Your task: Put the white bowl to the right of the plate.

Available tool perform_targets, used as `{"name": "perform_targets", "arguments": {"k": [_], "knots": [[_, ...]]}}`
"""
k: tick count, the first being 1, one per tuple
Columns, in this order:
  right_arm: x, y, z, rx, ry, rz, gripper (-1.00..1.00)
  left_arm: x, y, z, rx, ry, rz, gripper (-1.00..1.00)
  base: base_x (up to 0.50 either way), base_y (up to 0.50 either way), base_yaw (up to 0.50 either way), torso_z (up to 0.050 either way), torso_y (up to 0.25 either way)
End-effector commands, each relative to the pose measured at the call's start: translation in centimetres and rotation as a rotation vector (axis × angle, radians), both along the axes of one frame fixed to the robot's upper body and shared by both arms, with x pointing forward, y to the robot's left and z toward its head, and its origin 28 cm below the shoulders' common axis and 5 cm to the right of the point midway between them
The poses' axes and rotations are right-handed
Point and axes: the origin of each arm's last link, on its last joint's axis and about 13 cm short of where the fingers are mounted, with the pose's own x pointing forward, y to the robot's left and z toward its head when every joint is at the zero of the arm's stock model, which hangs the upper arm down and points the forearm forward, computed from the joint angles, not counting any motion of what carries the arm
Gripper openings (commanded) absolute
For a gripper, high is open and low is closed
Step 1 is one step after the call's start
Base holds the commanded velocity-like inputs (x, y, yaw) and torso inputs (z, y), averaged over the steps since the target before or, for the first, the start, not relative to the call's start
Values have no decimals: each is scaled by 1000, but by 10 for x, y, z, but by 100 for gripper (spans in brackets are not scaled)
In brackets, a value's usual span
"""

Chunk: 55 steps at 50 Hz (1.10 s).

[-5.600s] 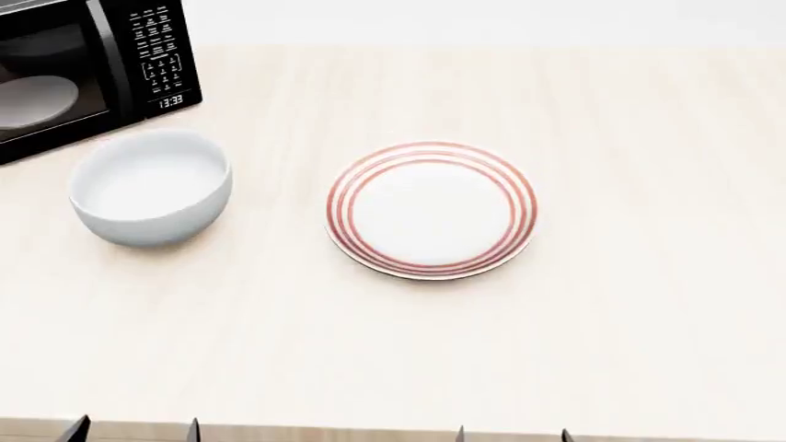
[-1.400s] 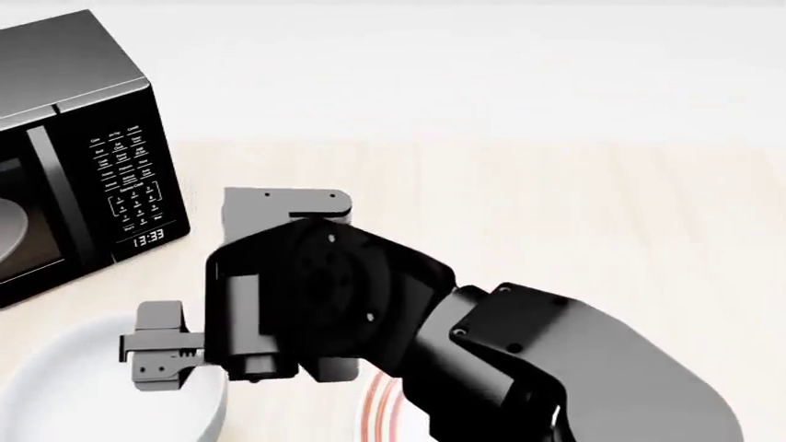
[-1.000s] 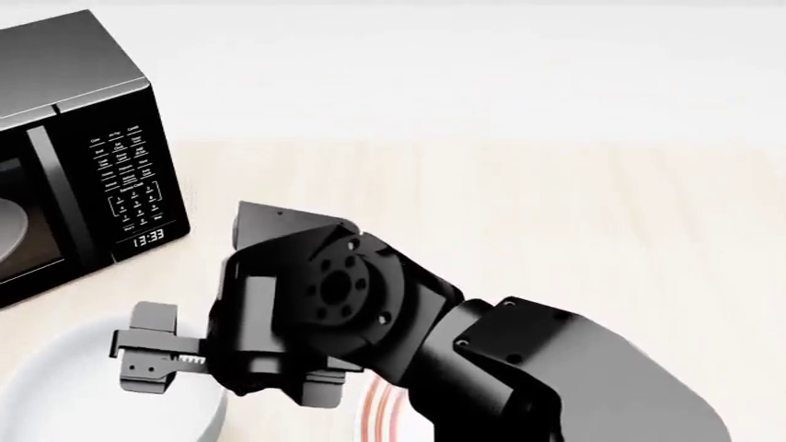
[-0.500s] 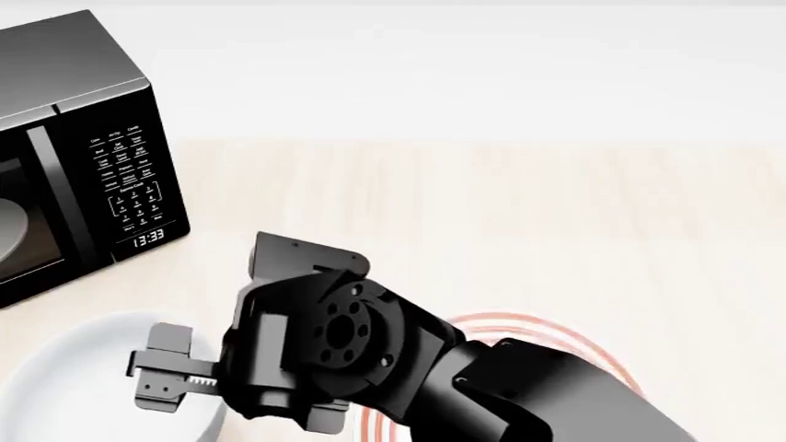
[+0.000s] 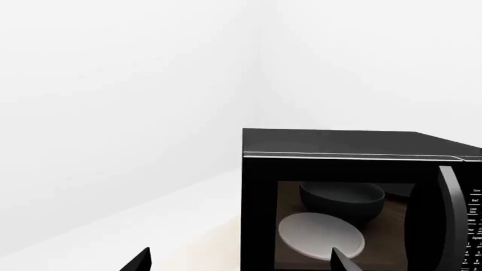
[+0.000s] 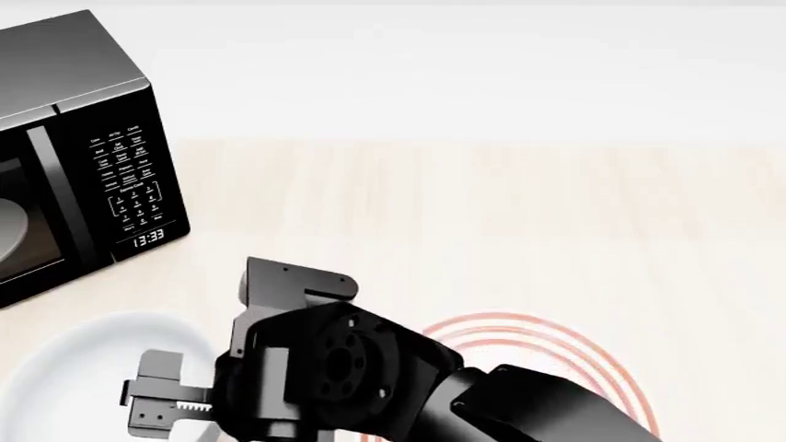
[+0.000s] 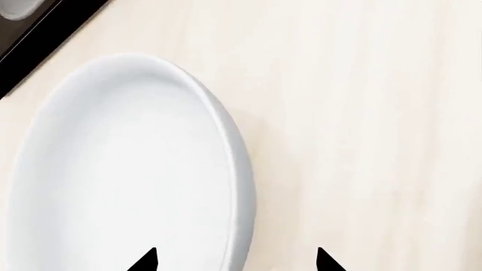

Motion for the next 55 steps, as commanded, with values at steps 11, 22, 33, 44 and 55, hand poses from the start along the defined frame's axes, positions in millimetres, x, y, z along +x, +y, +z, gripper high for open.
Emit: {"name": "perform_targets", "arguments": {"k": [11, 22, 33, 44, 55], "knots": [[-4, -3, -23, -7, -2, 11, 100, -2, -1, 1, 2, -6, -6, 100, 0, 0, 0, 0, 0], [-7, -2, -29, 4, -12, 37, 100, -2, -1, 1, 5, -7, -8, 100, 0, 0, 0, 0, 0], [-8, -2, -32, 9, -7, 43, 100, -2, -1, 1, 4, -9, -9, 100, 0, 0, 0, 0, 0], [-10, 0, -29, 8, -23, 43, -100, -3, -1, 1, 2, -10, -8, 100, 0, 0, 0, 0, 0], [-8, 2, -27, -27, -70, 32, -100, -4, -2, 1, 4, -13, -10, 100, 0, 0, 0, 0, 0]]}}
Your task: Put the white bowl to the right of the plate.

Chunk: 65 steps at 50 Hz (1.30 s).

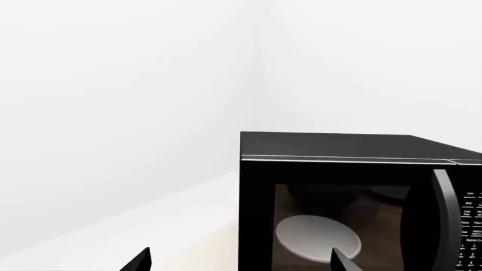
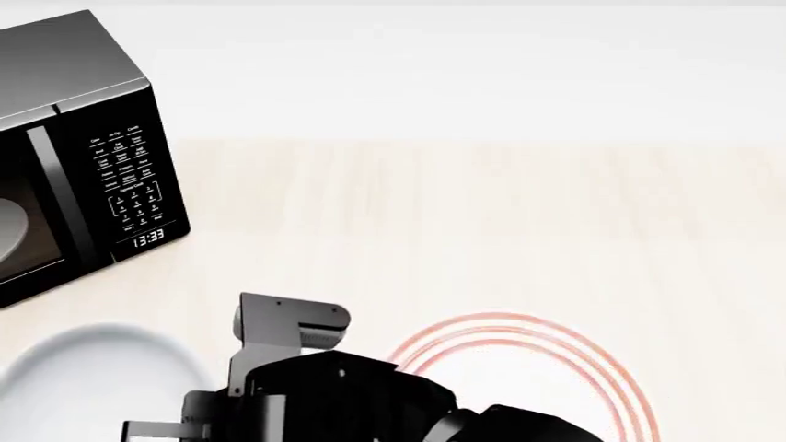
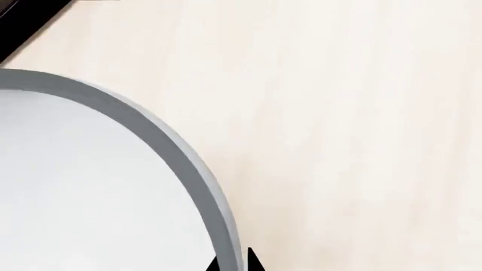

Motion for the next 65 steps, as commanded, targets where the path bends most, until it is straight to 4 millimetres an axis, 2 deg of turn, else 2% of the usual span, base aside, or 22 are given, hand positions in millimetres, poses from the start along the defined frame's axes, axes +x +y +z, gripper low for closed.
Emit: {"name": "perform_targets", "arguments": {"k": [1, 8, 19, 30, 39, 50, 65], "knots": [[2, 1, 3, -25, -43, -9, -100, -1, 0, 0, 2, -3, -1, 100, 0, 0, 0, 0, 0], [4, 3, 13, -73, -64, -55, -100, -1, 0, 0, 2, -3, -1, 100, 0, 0, 0, 0, 0], [5, 15, 59, -111, -57, -151, -100, 2, 0, -1, 3, 4, 2, 100, 0, 0, 0, 0, 0], [11, 16, 91, -81, -81, -181, -100, 3, -1, -1, 7, 9, 3, 100, 0, 0, 0, 0, 1], [15, 15, 110, -96, -132, -215, -100, 2, 0, -1, 5, 8, 5, 100, 0, 0, 0, 0, 0], [27, -28, 141, -143, -137, -385, -100, 5, -1, -2, 9, 16, 9, 100, 0, 0, 0, 0, 0], [35, -77, 168, -151, -155, -559, -100, 6, -3, -3, 17, 23, 15, 100, 0, 0, 0, 0, 1]]}}
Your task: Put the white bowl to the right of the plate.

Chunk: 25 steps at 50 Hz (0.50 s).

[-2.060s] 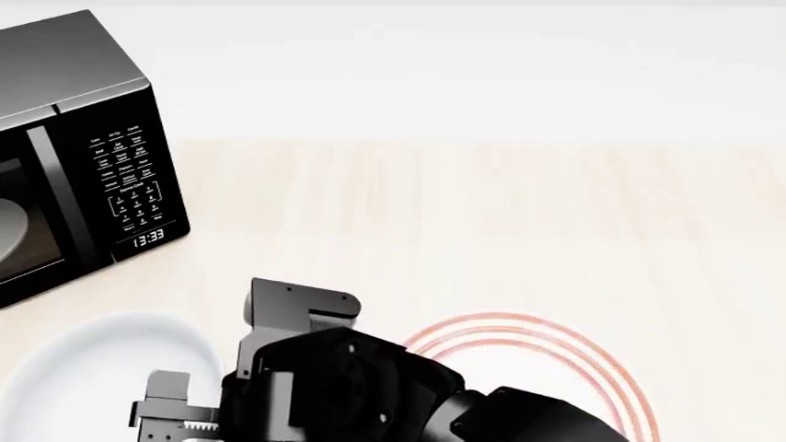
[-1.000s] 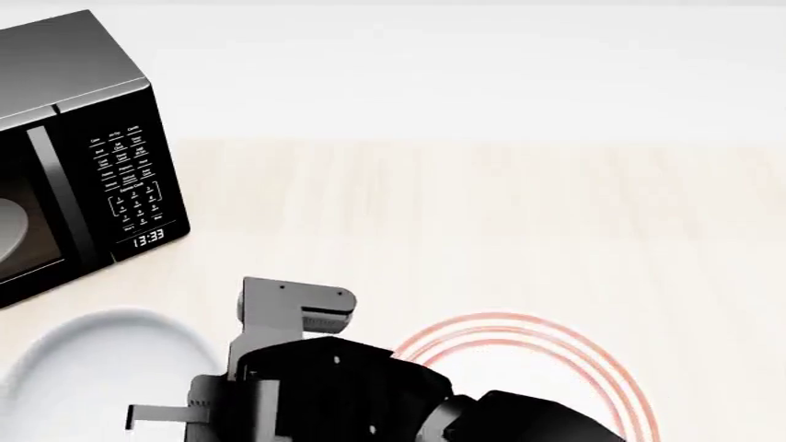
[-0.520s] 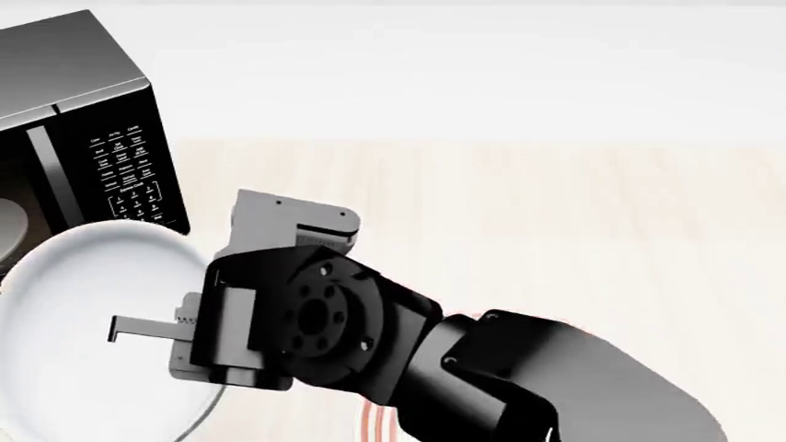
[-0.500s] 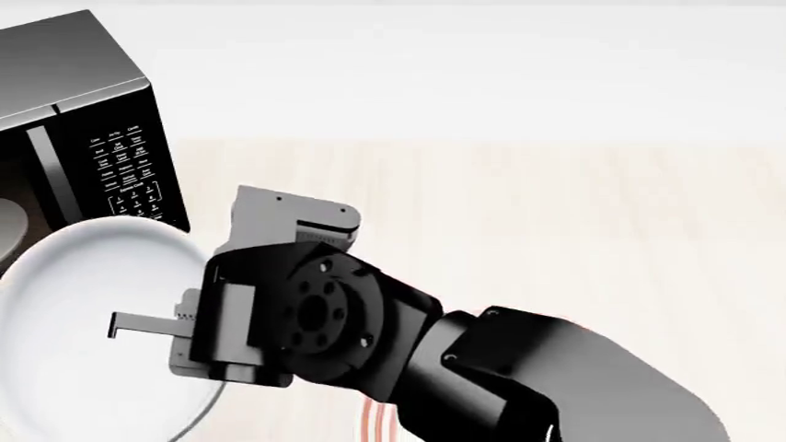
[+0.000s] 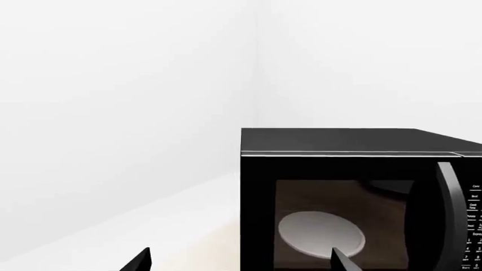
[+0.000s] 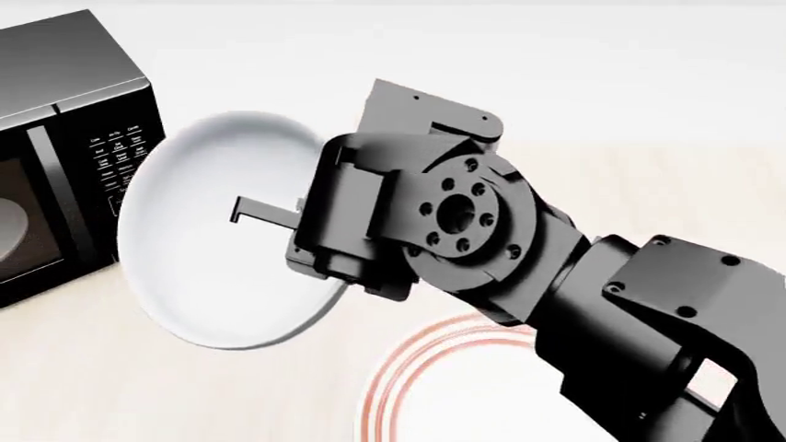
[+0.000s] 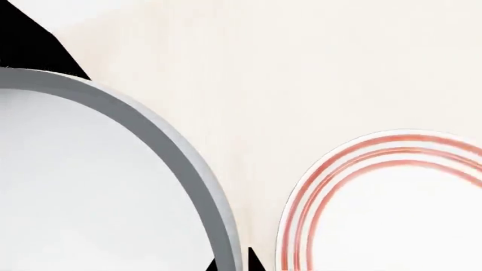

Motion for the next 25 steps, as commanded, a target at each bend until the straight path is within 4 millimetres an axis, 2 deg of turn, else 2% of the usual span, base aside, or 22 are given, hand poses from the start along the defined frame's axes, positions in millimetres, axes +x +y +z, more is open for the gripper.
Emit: {"name": "perform_targets", "arguments": {"k": [1, 9, 15, 25], "knots": [[7, -37, 25, 6, -47, -131, -100, 1, -1, -1, 6, 5, 4, 100, 0, 0, 0, 0, 0], [11, -58, 28, 24, -32, -213, -100, 3, -1, -1, 10, 10, 4, 100, 0, 0, 0, 0, 0], [22, -83, 26, 46, -7, -304, -100, 5, -2, -1, 13, 14, 3, 100, 0, 0, 0, 0, 2], [36, -123, 14, 111, 80, -418, -100, 7, -3, -2, 21, 22, 4, 100, 0, 0, 0, 0, 0]]}}
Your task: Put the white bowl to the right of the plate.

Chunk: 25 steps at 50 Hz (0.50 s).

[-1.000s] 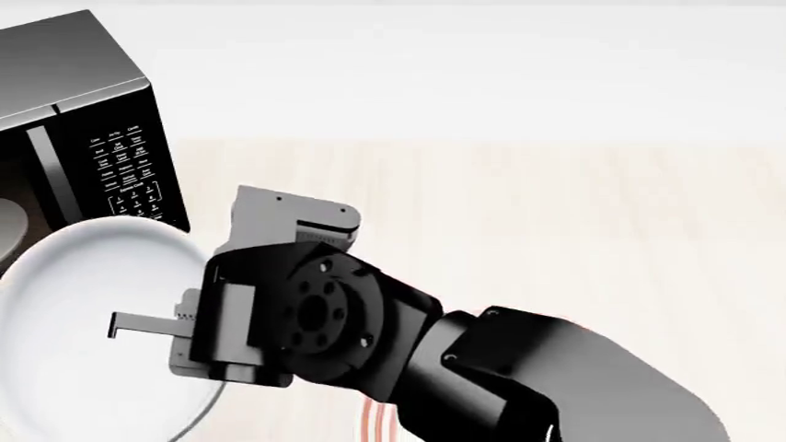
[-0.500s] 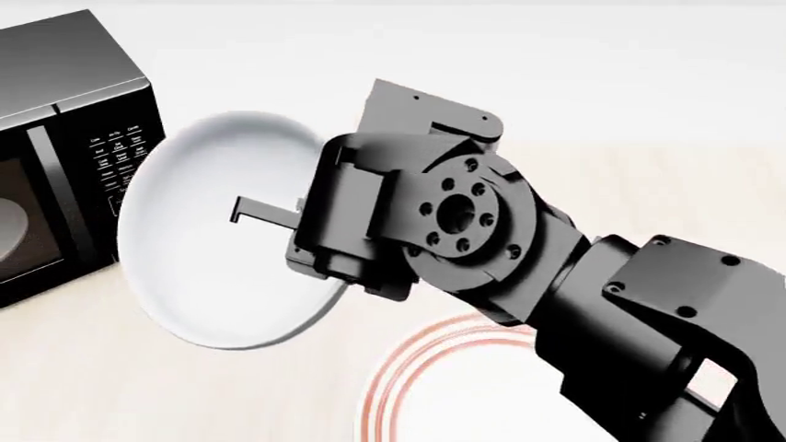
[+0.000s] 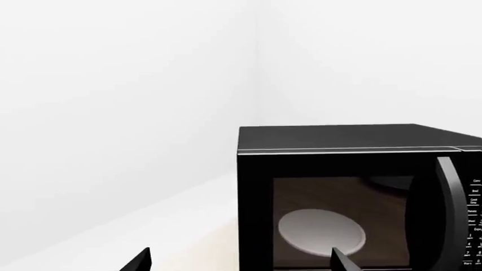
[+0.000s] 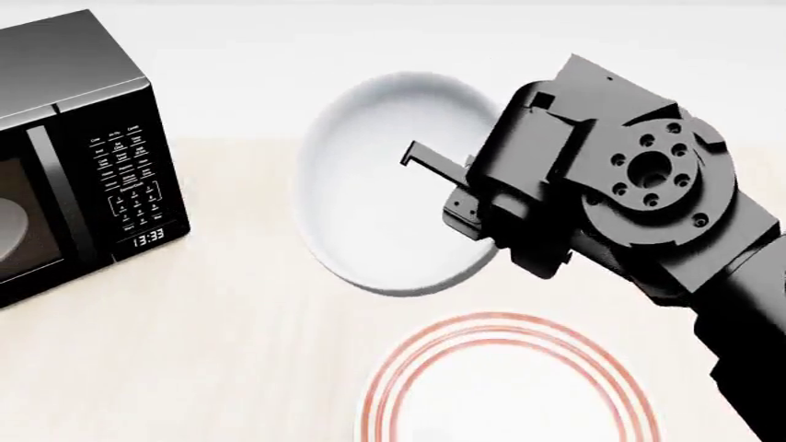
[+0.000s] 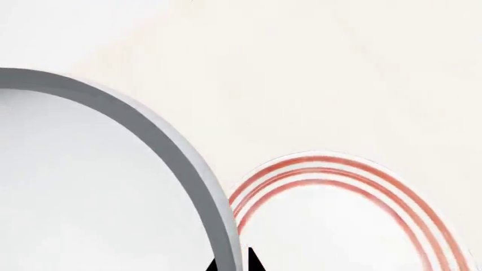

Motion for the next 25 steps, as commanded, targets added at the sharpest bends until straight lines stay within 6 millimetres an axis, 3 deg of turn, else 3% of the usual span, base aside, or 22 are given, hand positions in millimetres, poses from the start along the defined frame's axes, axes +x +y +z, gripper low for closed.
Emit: {"name": "perform_targets", "arguments": {"k": [1, 8, 13, 14, 25], "knots": [[12, -44, -3, 72, 40, -126, -100, 2, -1, -1, 6, 8, 0, 100, 0, 0, 0, 0, 0], [16, -70, 0, 105, 50, -203, -100, 4, -1, -3, 9, 16, 3, 100, 0, 0, 0, 0, 1], [17, -72, -1, 97, 49, -216, -100, 4, -1, -3, 9, 16, 2, 100, 0, 0, 0, 0, 0], [22, -87, -6, 136, 88, -257, -100, 5, -2, -3, 12, 19, 2, 100, 0, 0, 0, 0, 0], [23, -127, -12, 215, 125, -379, -100, 7, -3, -4, 18, 26, 4, 100, 0, 0, 0, 0, 0]]}}
